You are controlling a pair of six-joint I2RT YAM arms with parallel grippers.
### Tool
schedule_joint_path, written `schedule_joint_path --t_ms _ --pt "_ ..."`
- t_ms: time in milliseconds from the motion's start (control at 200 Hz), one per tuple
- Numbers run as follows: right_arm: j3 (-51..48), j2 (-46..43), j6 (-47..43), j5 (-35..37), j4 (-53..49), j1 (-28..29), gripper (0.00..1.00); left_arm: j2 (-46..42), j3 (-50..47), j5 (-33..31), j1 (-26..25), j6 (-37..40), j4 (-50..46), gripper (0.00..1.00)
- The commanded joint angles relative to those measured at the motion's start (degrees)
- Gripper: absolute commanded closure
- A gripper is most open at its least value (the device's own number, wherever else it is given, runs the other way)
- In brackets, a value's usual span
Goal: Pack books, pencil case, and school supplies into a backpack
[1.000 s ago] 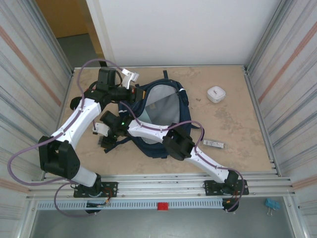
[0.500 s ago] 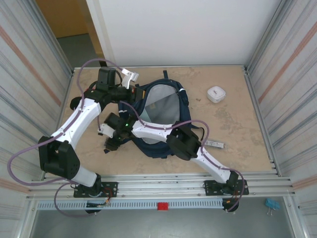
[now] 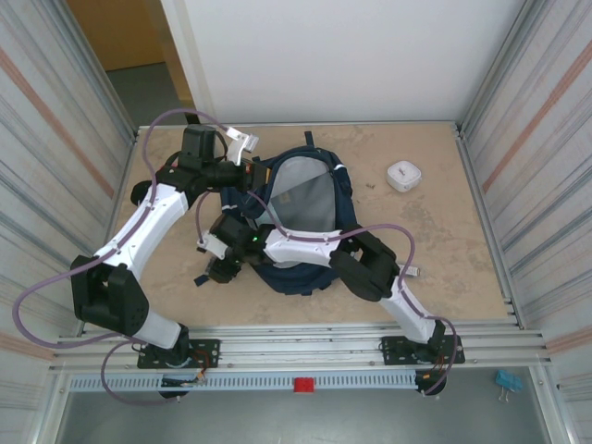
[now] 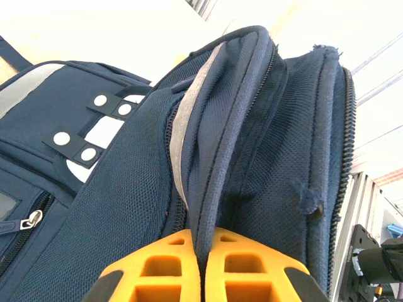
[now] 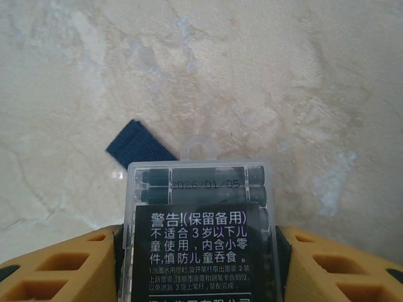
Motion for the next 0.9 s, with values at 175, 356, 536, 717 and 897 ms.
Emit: schedule_joint_path --t_ms 175,356,536,717,897 --pt "-10.51 -11.22 2.86 1.11 9.00 0.48 0.74 -3.64 1.93 0.37 0.91 0.08 5.66 1.00" --pt "-13.96 -14.33 1.02 -0.53 10.32 0.37 0.74 -3.43 2.30 0.45 0.92 -0.03 5.63 1.00" --pt "-21.69 -22.66 0.04 1.59 12.10 0.37 0.74 -3.25 1.61 -0.03 0.91 -0.02 5.78 1.00" --pt "-28.89 -30.98 3.61 5.52 10.50 -1.65 0.74 -3.49 -0.13 0.22 0.95 -1.67 7.58 1.00" --pt "-35.70 -37.21 8.39 8.77 10.08 -6.76 0.74 -3.90 -0.42 0.32 0.95 -2.18 8.32 1.00"
